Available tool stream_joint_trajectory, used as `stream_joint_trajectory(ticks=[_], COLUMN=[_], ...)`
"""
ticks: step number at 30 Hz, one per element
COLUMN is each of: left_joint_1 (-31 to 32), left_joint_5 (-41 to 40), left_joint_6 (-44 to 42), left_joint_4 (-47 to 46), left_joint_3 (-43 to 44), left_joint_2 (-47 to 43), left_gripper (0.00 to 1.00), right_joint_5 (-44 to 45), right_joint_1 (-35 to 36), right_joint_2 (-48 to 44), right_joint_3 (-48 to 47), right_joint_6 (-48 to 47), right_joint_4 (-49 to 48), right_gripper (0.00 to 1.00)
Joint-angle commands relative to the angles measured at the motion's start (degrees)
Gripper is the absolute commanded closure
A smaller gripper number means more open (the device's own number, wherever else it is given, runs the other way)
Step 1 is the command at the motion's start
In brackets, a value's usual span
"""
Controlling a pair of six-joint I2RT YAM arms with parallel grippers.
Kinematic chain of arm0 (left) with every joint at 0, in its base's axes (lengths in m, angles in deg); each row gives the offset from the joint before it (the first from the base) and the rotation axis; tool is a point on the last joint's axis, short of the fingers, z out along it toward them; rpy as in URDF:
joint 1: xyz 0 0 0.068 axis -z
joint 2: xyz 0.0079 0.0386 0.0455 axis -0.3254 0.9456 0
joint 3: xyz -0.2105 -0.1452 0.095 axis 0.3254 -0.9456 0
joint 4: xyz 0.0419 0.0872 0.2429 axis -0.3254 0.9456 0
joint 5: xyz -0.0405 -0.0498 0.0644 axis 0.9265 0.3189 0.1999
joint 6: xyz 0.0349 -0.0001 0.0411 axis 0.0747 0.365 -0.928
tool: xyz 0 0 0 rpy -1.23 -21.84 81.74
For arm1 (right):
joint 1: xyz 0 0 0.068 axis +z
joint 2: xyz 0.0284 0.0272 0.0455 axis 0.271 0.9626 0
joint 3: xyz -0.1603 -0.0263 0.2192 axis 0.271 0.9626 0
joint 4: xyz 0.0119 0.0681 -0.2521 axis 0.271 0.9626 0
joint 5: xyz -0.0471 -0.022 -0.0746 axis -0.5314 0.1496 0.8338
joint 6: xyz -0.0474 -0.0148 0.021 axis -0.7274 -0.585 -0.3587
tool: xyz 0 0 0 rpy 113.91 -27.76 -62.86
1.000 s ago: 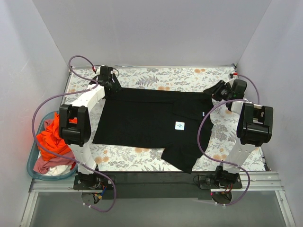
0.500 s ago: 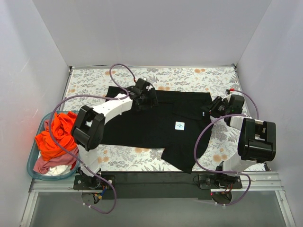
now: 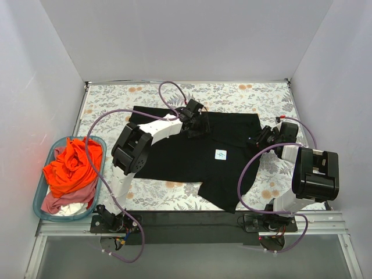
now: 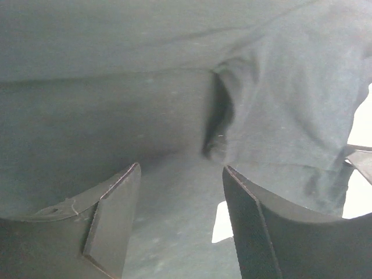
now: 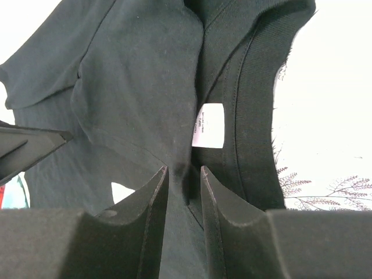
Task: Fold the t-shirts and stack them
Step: Fold the tshirt
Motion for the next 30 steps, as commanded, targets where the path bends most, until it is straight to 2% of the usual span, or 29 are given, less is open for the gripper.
stream_joint_trajectory(ticks=[1,11,14,17,18,21,26,30], left_joint_1=[0.79,2.02,2.28,2.46,2.54,2.54,2.90,3.16], left_joint_5=[2.10,3.59,3.77,3.95,4.03,4.38,4.56,4.73], left_joint_6=[0.94,1.47,1.55,1.55,1.55,1.73,1.82,1.90], left_joint_4=[-1.23,-1.59,-1.68,-1.76,-1.76,-1.68,-1.85,-1.76], left_joint_3=[3.58,7.09,7.71,7.97,8.15,8.41,9.03,9.21], left_joint_2=[-0.04,4.27,5.41,6.20,6.29,6.47,6.47,7.08], left_gripper=[0.43,0.46,0.47,0.48,0.49,0.59,0.69,0.69], right_joint_5=[-1.14,-3.78,-4.48,-4.83,-4.92,-5.45,-6.24,-6.68], right_joint_1=[-0.24,-0.24,-0.24,-0.06,-0.15,-0.06,-0.15,-0.06], right_joint_2=[-0.22,1.45,1.71,1.10,0.84,-0.04,-0.92,-1.36], right_joint_3=[0.24,-0.20,-0.29,-0.46,-0.55,-0.73,-0.55,-0.38], right_joint_6=[-1.54,-2.07,-1.98,-1.90,-1.81,-1.63,-1.28,-1.10], right_joint_4=[-0.28,-0.28,-0.28,-0.28,-0.20,-0.20,-0.19,-0.11], right_gripper=[0.66,0.72,0.76,0.87,0.92,0.98,0.99,0.99])
